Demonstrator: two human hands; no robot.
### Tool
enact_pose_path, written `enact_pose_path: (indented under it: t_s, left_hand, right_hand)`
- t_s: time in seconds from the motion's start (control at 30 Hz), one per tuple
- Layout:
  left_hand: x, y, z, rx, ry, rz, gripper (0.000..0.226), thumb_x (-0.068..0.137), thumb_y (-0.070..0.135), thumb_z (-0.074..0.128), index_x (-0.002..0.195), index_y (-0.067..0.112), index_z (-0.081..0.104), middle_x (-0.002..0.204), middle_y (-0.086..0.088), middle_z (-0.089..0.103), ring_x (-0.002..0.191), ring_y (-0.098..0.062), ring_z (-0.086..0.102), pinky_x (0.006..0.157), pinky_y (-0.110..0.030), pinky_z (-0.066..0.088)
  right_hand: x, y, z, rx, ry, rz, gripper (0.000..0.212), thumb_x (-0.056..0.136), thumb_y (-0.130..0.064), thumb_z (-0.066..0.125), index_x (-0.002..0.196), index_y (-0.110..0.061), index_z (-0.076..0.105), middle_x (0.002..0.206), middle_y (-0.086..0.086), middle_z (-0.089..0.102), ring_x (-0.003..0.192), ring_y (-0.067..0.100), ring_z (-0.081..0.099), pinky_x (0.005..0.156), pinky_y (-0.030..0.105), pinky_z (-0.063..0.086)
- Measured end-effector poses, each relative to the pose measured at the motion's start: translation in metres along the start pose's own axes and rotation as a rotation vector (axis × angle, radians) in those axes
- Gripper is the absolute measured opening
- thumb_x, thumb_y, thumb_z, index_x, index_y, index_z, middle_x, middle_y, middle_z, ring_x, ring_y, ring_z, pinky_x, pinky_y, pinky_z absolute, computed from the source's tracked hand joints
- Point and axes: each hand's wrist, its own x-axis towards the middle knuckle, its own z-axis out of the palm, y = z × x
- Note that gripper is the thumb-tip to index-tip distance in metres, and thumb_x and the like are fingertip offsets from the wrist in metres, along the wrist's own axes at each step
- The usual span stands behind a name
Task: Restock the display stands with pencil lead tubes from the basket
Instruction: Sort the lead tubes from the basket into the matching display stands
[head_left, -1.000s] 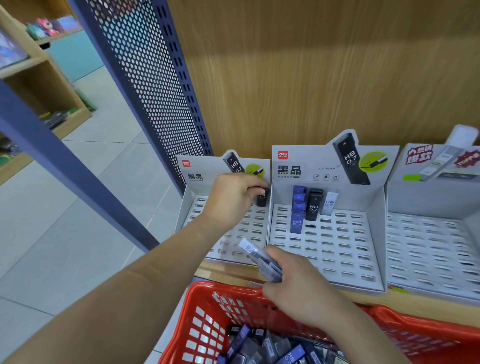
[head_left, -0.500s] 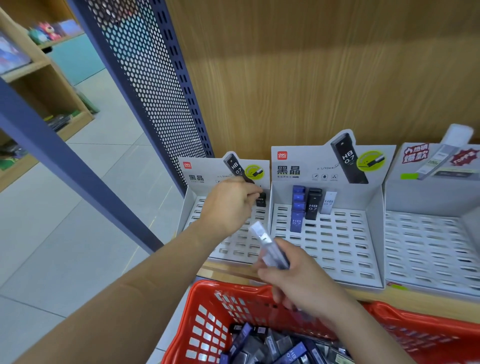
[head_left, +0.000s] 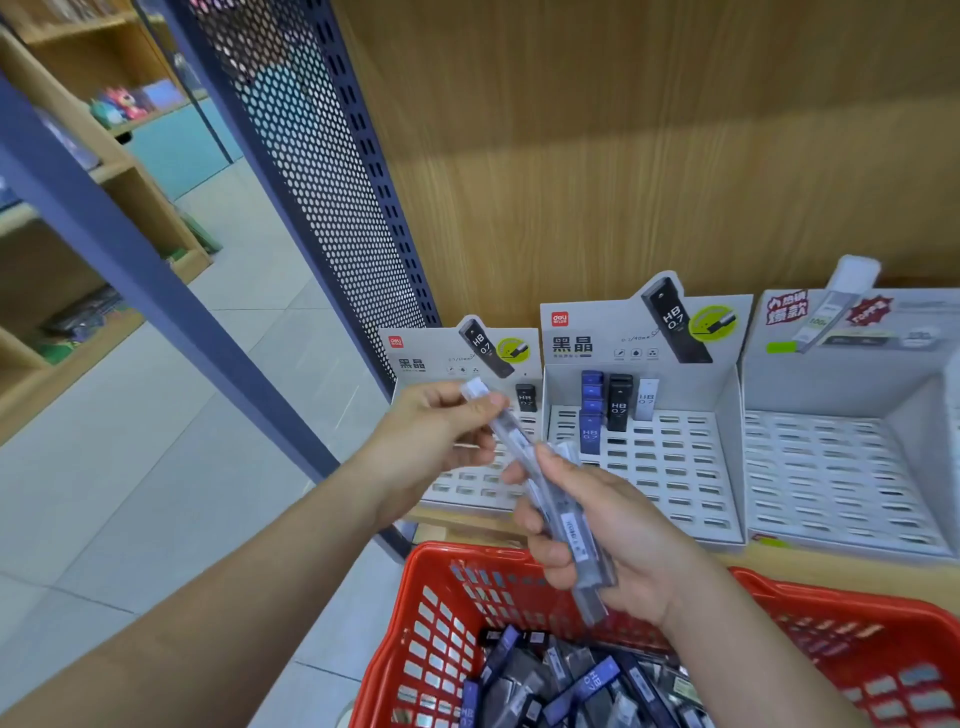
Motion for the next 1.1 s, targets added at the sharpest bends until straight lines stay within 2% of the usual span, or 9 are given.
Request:
enact_pose_path:
  t_s: [0.17,0.3,0.37,0.43,0.5,0.67,0.83,0.97,1.1]
  left_hand:
    - [-0.025,0.028,-0.013,0.105,0.120,0.132,0.012,0.082,-0.001,0.068,0.087,0.009,0.066,0.071,-0.012,0.065,0.061,-0.016,0.063,0.062,-0.022,0.056]
    - [-0.054,0.043,-0.005,0.350,0.072,0.220,0.020,0.073,-0.006,0.076,0.075,0.013,0.072,0.087,-0.022,0.068,0.070,-0.030,0.059,0.069,-0.044,0.054]
    - [-0.070,0.045,0.008,0.438,0.046,0.261,0.024,0.071,-0.004,0.079,0.069,0.020,0.074,0.088,-0.004,0.071,0.076,-0.029,0.061,0.072,-0.038,0.051]
    - [-0.088,0.045,0.019,0.461,0.008,0.258,0.024,0.072,-0.001,0.079,0.074,0.023,0.076,0.099,0.009,0.070,0.085,-0.009,0.065,0.076,-0.022,0.050]
    - [-0.100,0.045,0.025,0.387,-0.020,0.197,0.020,0.075,0.003,0.078,0.087,0.020,0.076,0.104,0.002,0.072,0.090,-0.009,0.066,0.079,-0.019,0.052]
    - [-0.111,0.051,0.030,0.121,0.011,0.118,0.030,0.080,-0.011,0.067,0.104,0.006,0.061,0.089,-0.023,0.071,0.069,-0.024,0.068,0.064,-0.026,0.057]
    - [-0.093,0.049,0.033,0.262,-0.009,0.157,0.027,0.073,-0.003,0.077,0.095,0.012,0.072,0.089,-0.013,0.073,0.077,-0.019,0.068,0.066,-0.020,0.053]
    - [-0.063,0.044,0.052,0.468,0.002,0.219,0.020,0.078,0.012,0.076,0.097,0.020,0.074,0.086,-0.011,0.072,0.071,-0.016,0.066,0.067,-0.024,0.055]
    - [-0.029,0.041,0.082,0.342,0.057,0.167,0.016,0.086,-0.003,0.064,0.096,0.008,0.071,0.086,-0.018,0.068,0.066,-0.017,0.069,0.066,-0.020,0.056]
  right_hand:
    - [-0.009,-0.006,0.012,0.087,0.140,-0.100,0.044,0.085,-0.042,0.064,0.111,-0.008,0.068,0.072,0.008,0.062,0.044,0.011,0.042,0.035,0.019,0.035]
    - [-0.017,-0.017,0.030,0.247,0.237,-0.212,0.015,0.089,-0.021,0.068,0.097,-0.009,0.066,0.077,0.011,0.065,0.044,0.009,0.043,0.035,0.017,0.034]
    - [-0.024,-0.023,0.036,0.294,0.238,-0.273,0.005,0.089,-0.007,0.065,0.088,-0.012,0.063,0.075,0.008,0.059,0.045,0.008,0.044,0.034,0.016,0.033]
    - [-0.034,-0.025,0.039,0.254,0.270,-0.332,0.014,0.089,0.000,0.063,0.088,-0.013,0.060,0.070,0.004,0.054,0.046,0.007,0.044,0.034,0.015,0.032]
    - [-0.045,-0.028,0.042,0.195,0.309,-0.388,0.017,0.089,0.004,0.062,0.093,-0.013,0.060,0.063,0.000,0.054,0.045,0.006,0.043,0.034,0.016,0.031]
    - [-0.062,-0.026,0.039,0.170,0.330,-0.448,0.020,0.090,0.004,0.061,0.102,-0.011,0.059,0.061,-0.001,0.052,0.042,0.005,0.037,0.034,0.016,0.030]
    - [-0.064,-0.017,0.020,0.210,0.383,-0.402,0.015,0.087,0.000,0.064,0.097,-0.010,0.060,0.067,0.006,0.065,0.042,0.007,0.037,0.034,0.016,0.030]
    - [-0.055,-0.015,-0.010,0.283,0.447,-0.357,0.007,0.090,-0.007,0.065,0.087,-0.012,0.061,0.062,0.005,0.059,0.041,0.007,0.038,0.033,0.016,0.031]
    - [-0.050,-0.008,-0.037,0.296,0.479,-0.367,0.005,0.092,-0.007,0.064,0.093,-0.011,0.063,0.070,0.008,0.064,0.042,0.008,0.040,0.034,0.017,0.032]
